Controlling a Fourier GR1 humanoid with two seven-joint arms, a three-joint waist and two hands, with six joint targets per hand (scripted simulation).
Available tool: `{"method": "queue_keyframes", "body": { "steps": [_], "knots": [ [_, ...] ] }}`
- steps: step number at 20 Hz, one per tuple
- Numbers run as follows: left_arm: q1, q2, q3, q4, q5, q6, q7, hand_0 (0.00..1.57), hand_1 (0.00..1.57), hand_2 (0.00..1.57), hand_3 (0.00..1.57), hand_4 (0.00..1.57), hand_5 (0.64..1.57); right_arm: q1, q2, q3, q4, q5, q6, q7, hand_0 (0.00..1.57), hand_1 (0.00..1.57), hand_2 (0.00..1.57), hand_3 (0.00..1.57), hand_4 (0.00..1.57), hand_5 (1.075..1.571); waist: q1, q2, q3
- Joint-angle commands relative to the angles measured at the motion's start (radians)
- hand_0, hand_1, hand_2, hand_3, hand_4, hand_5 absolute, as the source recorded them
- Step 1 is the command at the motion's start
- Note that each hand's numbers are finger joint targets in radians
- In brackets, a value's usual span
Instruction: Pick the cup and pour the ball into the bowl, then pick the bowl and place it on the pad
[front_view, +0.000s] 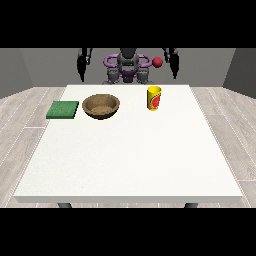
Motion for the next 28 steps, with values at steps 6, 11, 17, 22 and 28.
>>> {"method": "queue_keyframes", "body": {
  "steps": [6, 11, 17, 22, 28],
  "knots": [
    [-0.018, 0.037, 0.018, -0.107, 0.022, -0.008, 0.106, 0.00, 0.00, 0.00, 0.00, 0.66, 1.566, -0.019, -0.042, -0.021, -0.104, -0.018, 0.004, 0.107, 0.00, 0.00, 0.00, 0.00, 0.87, 1.533, 0.000, -0.279, -0.0097],
    [0.030, -0.078, -0.005, -0.251, 0.151, 0.066, 0.430, 0.00, 0.00, 0.00, 0.00, 0.63, 1.564, 0.086, 0.067, 0.000, -0.243, -0.124, -0.075, 0.394, 0.00, 0.00, 0.00, 0.00, 0.86, 1.532, -0.052, -0.434, -0.0076],
    [-0.019, -0.104, -0.091, -0.382, 0.070, 0.162, 0.418, 0.00, 0.00, 0.00, 0.00, 0.57, 1.559, 0.019, 0.052, -0.034, -0.404, -0.121, -0.122, 0.443, 0.00, 0.00, 0.00, 0.00, 0.77, 1.544, -0.048, -0.243, -0.0076],
    [-0.121, -0.092, -0.066, -0.308, 0.031, 0.130, 0.274, 0.00, 0.00, 0.00, 0.00, 0.61, 1.555, -0.090, 0.014, -0.110, -0.350, -0.149, -0.082, 0.327, 0.00, 0.00, 0.00, 0.00, 0.72, 1.540, -0.040, -0.053, -0.0075],
    [-0.174, -0.078, 0.000, -0.119, 0.000, 0.132, -0.036, 0.00, 0.00, 0.00, 0.00, 0.57, 1.520, -0.113, 0.066, -0.074, -0.293, -0.140, -0.048, 0.122, 0.00, 0.00, 0.00, 0.00, 0.70, 1.545, -0.090, 0.170, -0.0079]
  ]
}}
